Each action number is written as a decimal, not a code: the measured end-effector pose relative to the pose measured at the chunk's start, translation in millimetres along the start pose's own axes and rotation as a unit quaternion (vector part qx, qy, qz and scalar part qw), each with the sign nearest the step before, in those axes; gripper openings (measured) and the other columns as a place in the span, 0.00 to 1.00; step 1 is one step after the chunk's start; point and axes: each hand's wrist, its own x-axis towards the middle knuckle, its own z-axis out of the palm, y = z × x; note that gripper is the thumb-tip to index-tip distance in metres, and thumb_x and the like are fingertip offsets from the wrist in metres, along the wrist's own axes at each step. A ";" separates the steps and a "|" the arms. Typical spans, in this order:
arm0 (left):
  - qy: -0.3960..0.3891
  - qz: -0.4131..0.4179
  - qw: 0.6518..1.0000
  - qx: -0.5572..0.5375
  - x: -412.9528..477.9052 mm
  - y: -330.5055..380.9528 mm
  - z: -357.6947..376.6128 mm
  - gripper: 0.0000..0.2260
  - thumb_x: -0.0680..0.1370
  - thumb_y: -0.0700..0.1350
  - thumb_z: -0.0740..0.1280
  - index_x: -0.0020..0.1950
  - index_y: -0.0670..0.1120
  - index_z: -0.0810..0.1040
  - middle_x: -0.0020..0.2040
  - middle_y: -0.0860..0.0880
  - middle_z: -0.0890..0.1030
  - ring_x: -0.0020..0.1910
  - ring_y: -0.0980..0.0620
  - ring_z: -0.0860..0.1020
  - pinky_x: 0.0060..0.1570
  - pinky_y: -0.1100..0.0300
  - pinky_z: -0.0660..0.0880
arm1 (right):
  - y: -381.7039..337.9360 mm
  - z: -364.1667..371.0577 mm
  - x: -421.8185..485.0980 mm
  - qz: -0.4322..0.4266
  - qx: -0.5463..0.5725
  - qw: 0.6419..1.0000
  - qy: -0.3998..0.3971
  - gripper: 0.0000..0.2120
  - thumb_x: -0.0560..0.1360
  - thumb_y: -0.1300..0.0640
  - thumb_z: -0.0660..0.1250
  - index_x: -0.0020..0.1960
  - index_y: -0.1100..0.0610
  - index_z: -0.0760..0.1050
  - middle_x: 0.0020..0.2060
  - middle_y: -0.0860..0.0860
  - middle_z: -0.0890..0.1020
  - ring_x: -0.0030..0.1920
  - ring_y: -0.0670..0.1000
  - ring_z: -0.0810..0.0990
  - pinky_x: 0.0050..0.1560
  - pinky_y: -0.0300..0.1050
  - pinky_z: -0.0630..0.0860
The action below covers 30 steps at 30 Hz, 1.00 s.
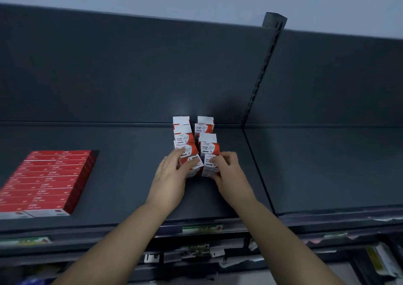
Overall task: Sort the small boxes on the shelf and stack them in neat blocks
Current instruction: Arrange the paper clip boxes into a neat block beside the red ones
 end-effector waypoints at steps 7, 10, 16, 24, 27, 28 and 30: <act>0.069 -0.033 0.997 -0.009 -11.0 17.0 -8.2 0.18 0.74 0.49 0.73 0.62 0.57 0.77 0.62 0.48 0.69 0.59 0.46 0.69 0.57 0.54 0.64 | 6.2 -9.1 -8.1 -0.006 0.048 0.999 0.012 0.15 0.76 0.54 0.69 0.63 0.52 0.74 0.60 0.48 0.69 0.56 0.50 0.74 0.60 0.50 0.74; 0.089 -0.045 0.993 -0.065 -13.8 12.8 -10.7 0.16 0.74 0.44 0.74 0.60 0.55 0.80 0.58 0.51 0.73 0.56 0.49 0.72 0.55 0.55 0.63 | 8.9 -15.9 -12.2 -0.001 0.063 0.998 0.012 0.16 0.76 0.53 0.71 0.62 0.49 0.73 0.60 0.45 0.70 0.57 0.46 0.72 0.66 0.54 0.68; 0.047 -0.115 0.970 -0.211 -25.5 1.5 -25.5 0.18 0.72 0.42 0.75 0.60 0.54 0.78 0.57 0.53 0.77 0.58 0.53 0.74 0.60 0.63 0.69 | 13.7 -28.9 -24.4 -0.004 0.166 0.986 0.020 0.17 0.74 0.57 0.73 0.60 0.47 0.73 0.57 0.42 0.71 0.57 0.40 0.73 0.62 0.44 0.70; -0.035 -0.108 0.947 -0.300 -51.9 10.4 -42.9 0.20 0.71 0.42 0.76 0.60 0.57 0.79 0.57 0.58 0.77 0.56 0.61 0.76 0.59 0.68 0.70 | 2.7 -36.2 -44.6 -0.016 0.240 0.970 -0.039 0.21 0.72 0.58 0.75 0.59 0.43 0.73 0.57 0.38 0.73 0.58 0.41 0.76 0.60 0.40 0.74; -0.070 -0.098 0.952 -0.280 -56.4 15.4 -38.7 0.20 0.71 0.43 0.76 0.60 0.57 0.78 0.57 0.60 0.75 0.57 0.63 0.75 0.59 0.72 0.68 | 0.7 -32.5 -51.0 -0.017 0.218 0.974 -0.066 0.20 0.72 0.58 0.75 0.59 0.45 0.74 0.57 0.38 0.73 0.59 0.40 0.75 0.61 0.40 0.74; -0.076 -0.097 0.955 -0.270 -57.1 15.9 -37.3 0.20 0.72 0.43 0.76 0.60 0.58 0.78 0.57 0.61 0.75 0.57 0.64 0.74 0.59 0.71 0.69 | 0.3 -31.3 -53.0 -0.014 0.210 0.975 -0.072 0.20 0.72 0.58 0.75 0.59 0.45 0.74 0.57 0.37 0.73 0.59 0.39 0.74 0.61 0.38 0.74; -0.083 -0.099 0.958 -0.256 -58.2 15.2 -35.5 0.19 0.72 0.44 0.76 0.60 0.59 0.77 0.57 0.61 0.75 0.58 0.63 0.74 0.60 0.68 0.69 | -1.1 -29.7 -56.4 -0.007 0.199 0.977 -0.080 0.20 0.72 0.58 0.75 0.59 0.45 0.74 0.56 0.37 0.72 0.59 0.36 0.73 0.60 0.34 0.72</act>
